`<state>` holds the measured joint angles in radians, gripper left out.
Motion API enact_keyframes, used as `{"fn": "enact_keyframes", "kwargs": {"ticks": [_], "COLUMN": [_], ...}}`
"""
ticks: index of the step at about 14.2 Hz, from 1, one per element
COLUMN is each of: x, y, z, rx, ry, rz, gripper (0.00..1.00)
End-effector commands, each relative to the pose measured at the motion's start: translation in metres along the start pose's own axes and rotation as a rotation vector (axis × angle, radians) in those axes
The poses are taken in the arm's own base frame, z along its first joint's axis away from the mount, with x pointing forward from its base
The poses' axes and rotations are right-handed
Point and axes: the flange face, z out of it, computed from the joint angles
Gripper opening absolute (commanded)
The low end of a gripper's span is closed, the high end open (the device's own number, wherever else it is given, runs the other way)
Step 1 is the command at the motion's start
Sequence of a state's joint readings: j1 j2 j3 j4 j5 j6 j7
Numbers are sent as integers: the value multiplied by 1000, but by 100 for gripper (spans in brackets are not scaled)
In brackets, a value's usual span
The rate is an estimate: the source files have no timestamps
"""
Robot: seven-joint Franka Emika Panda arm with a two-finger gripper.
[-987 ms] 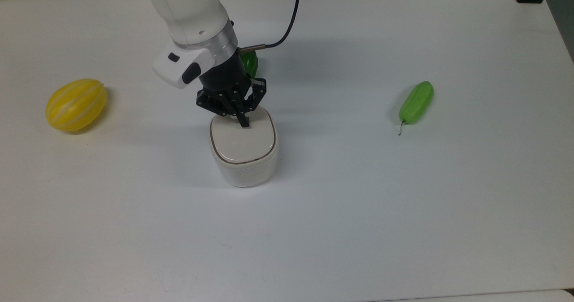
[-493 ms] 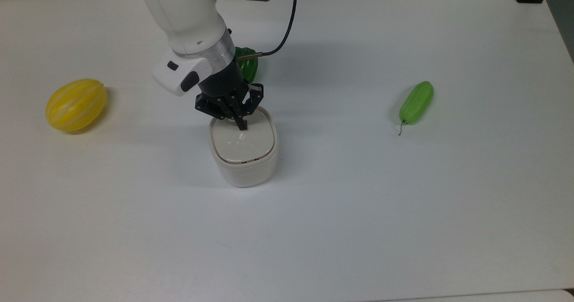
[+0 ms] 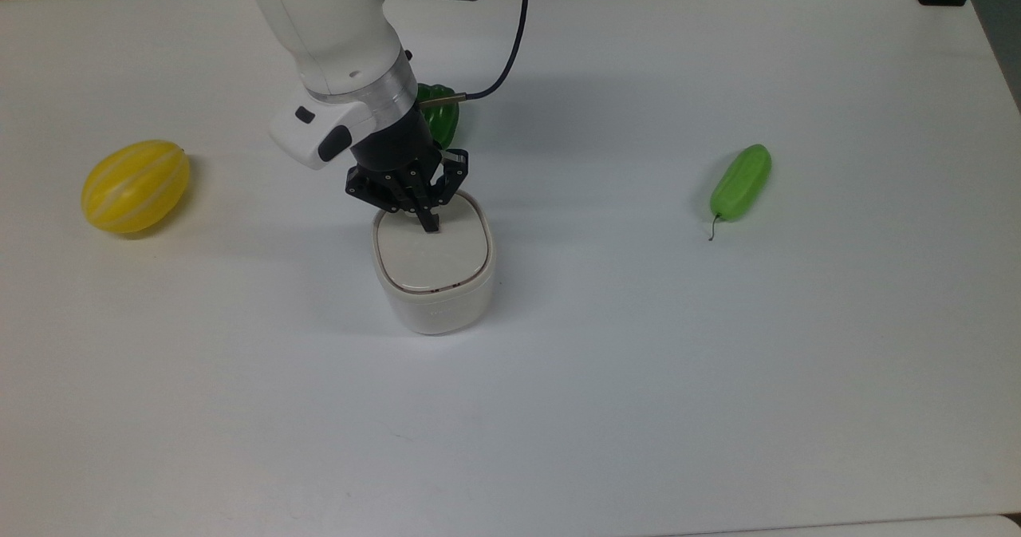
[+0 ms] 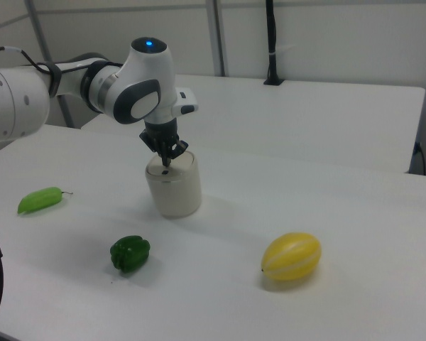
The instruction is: Close garbage bin
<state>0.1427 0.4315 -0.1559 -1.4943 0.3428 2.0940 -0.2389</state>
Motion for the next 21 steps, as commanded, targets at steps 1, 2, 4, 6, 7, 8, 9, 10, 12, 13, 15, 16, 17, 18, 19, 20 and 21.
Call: {"fn": "enact_keyframes", "kwargs": {"ticks": [1, 2, 4, 6, 7, 8, 9, 10, 12, 13, 15, 16, 17, 18, 19, 20, 21], "x": [0, -4, -17, -40, -50, -60, -69, -81, -102, -106, -119, -124, -127, -130, -133, -133, -132], "y": [-3, 4, 9, 11, 11, 10, 8, 8, 1, 0, 2, 6, 14, 20, 33, 38, 39], "z": [-45, -65, -82, -109, -121, -135, -148, -158, -172, -178, -190, -196, -203, -212, -224, -230, -235], "rx": [-13, -26, -66, -145, -167, -179, -179, -171, -176, -178, -175, -172, -170, -166, -164, -168, -176], "ry": [47, 61, -16, -145, -194, -226, -258, -301, -389, -390, -402, -403, -393, -379, -356, -341, -328], "rz": [40, 44, 24, -9, -14, -15, -13, -3, 48, 74, 98, 109, 125, 128, 156, 175, 180], "gripper": [0, 0, 7, 15, 17, 18, 19, 21, 21, 21, 38, 66, 100, 100, 100, 100, 100]}}
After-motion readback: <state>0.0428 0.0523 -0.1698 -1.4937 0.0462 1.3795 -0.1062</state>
